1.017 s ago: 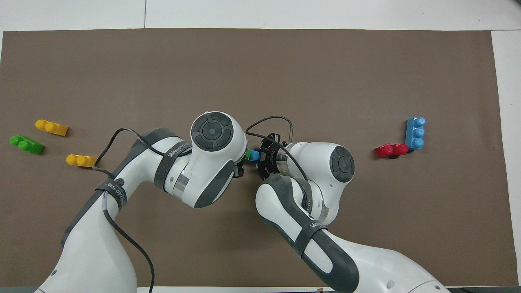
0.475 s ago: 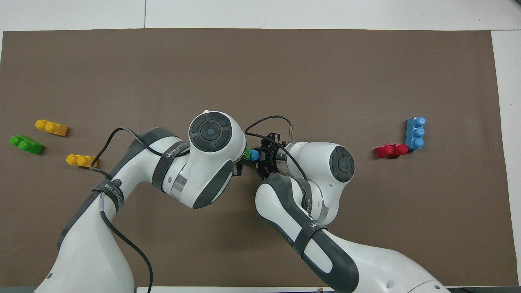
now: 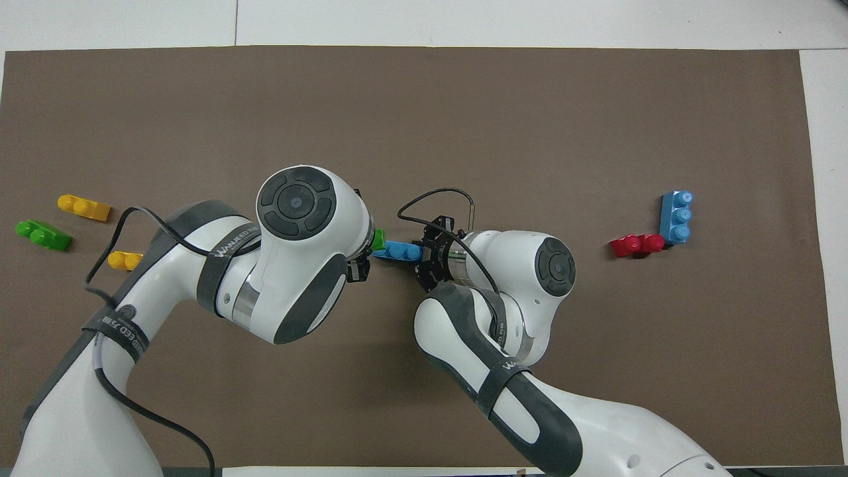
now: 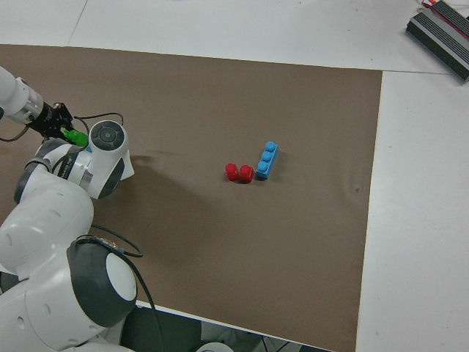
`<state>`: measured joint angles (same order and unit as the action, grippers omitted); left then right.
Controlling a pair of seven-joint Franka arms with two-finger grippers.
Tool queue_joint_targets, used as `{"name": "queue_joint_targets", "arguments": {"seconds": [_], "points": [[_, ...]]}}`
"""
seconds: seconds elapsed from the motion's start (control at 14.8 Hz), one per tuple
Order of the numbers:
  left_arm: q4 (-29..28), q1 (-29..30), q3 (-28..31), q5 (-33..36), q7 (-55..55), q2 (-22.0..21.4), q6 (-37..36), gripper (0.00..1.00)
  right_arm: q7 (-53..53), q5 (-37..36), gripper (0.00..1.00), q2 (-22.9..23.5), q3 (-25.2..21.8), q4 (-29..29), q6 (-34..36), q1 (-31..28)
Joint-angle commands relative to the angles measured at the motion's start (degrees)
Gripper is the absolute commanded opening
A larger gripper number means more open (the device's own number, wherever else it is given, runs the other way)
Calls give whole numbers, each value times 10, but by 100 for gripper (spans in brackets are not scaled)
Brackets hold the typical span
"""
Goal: Remove green block with left arm and hold with right
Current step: 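Pull the green block away with the left gripper while the right gripper holds blue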
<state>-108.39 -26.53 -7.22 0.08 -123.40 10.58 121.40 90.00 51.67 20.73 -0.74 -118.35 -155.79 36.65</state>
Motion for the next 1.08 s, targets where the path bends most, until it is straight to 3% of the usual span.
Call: {"name": "queue_joint_targets", "arguments": {"seconds": [0.0,0.41,0.68,1.02], "points": [[-10,24,-1,5,56,-21,-27,0,-55,19,0,-20,-2,0,1,-3],[-13,91,-1,3,249,-23,-53,0,-170,-12,0,-71,-8,19,149,-122],[-16,153,-1,1,377,-22,-49,0,-191,-131,0,-71,-8,70,262,-209],[-24,233,-1,0,489,-20,-17,0,-235,-138,0,-48,-7,119,347,-291]]}}
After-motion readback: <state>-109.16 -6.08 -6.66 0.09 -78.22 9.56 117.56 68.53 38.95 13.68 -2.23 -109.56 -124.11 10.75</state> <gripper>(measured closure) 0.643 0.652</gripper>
